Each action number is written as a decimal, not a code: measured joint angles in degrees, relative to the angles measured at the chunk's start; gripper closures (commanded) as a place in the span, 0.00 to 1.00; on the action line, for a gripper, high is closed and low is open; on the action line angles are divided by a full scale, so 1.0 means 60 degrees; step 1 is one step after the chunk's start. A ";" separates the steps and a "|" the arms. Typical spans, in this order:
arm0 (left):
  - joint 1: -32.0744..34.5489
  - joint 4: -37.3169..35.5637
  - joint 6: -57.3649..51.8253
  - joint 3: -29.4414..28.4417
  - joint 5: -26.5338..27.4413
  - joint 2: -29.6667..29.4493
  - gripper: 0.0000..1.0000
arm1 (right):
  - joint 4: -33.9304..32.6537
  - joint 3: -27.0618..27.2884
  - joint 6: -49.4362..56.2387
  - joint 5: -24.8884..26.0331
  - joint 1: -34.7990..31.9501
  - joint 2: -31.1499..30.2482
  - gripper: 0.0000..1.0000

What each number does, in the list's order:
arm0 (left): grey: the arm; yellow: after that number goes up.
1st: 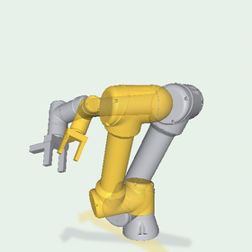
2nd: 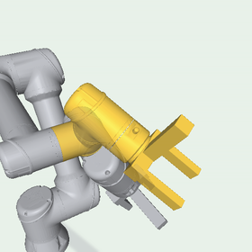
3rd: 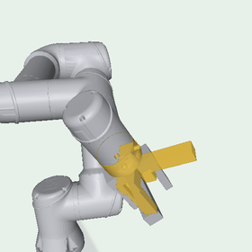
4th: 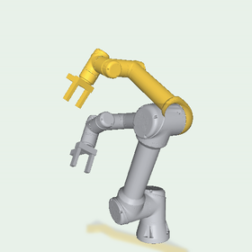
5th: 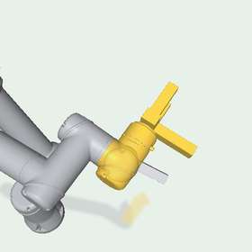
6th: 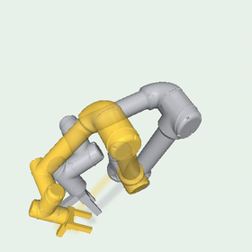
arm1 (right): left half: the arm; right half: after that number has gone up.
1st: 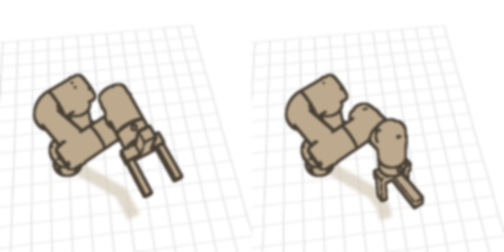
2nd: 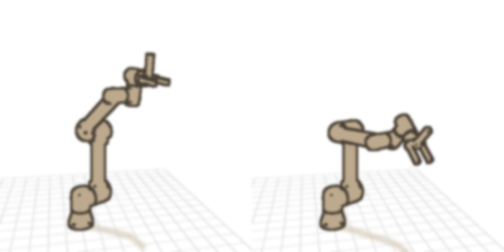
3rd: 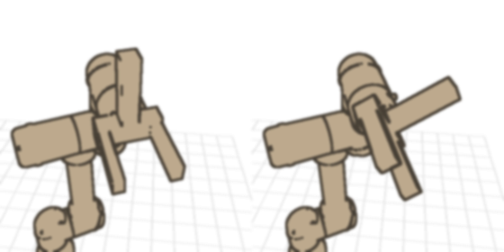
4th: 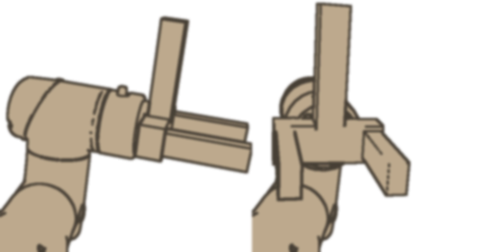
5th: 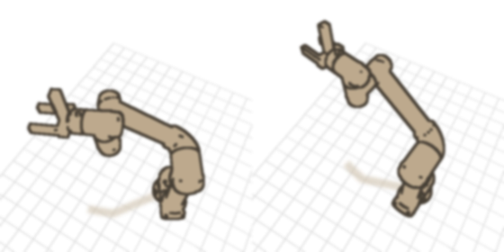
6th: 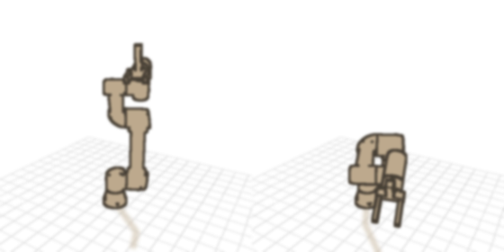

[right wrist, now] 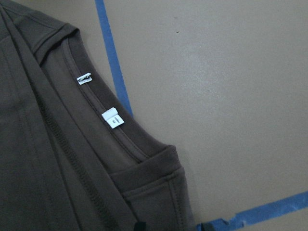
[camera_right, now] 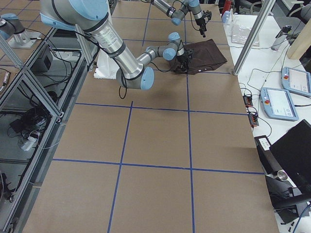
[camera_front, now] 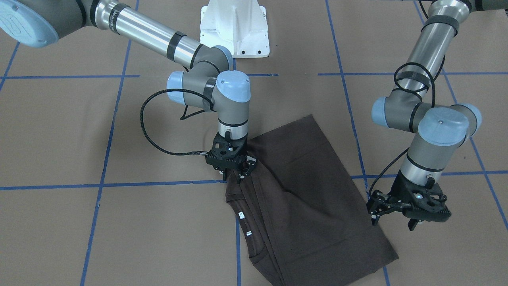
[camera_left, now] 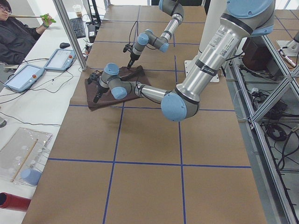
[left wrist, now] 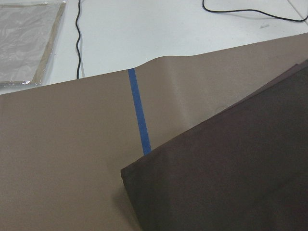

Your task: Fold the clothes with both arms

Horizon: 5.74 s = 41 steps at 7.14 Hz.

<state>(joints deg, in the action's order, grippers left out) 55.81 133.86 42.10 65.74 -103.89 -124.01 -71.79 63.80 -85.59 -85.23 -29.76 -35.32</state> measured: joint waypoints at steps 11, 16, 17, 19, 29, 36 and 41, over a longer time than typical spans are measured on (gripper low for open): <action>-0.0010 0.0015 0.0009 0.0086 0.0000 0.0002 0.00 | -0.0175 0.0609 0.0115 0.0106 0.0099 -0.0394 1.00; -0.0095 0.0014 0.0015 0.0117 0.0000 -0.0012 0.00 | -0.2167 0.6965 -0.0109 0.1486 0.2254 -0.4678 1.00; -0.0117 0.0014 0.0015 0.0117 0.0000 -0.0013 0.00 | -0.2239 0.7536 -0.0220 0.1783 0.2613 -0.5313 1.00; -0.0138 0.0024 0.0015 0.0117 0.0000 -0.0014 0.00 | -0.2270 0.8045 -0.0287 0.2012 0.2954 -0.5984 0.49; -0.0164 0.0023 0.0228 0.0117 0.0000 -0.0014 0.00 | 0.0048 0.8326 -0.1000 0.2126 0.3888 -0.6424 0.49; -0.0218 0.0029 0.0278 0.0117 0.0000 0.0000 0.00 | 0.0053 0.8133 -0.1098 0.2206 0.3939 -0.6464 1.00; -0.0288 0.0029 0.0279 0.0104 0.0000 0.0039 0.00 | -0.0082 0.8287 -0.1100 0.3269 0.4063 -0.7484 1.00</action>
<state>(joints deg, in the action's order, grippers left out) 54.08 134.03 43.77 66.37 -103.89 -123.78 -72.28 113.52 -92.19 -65.62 -5.38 -80.22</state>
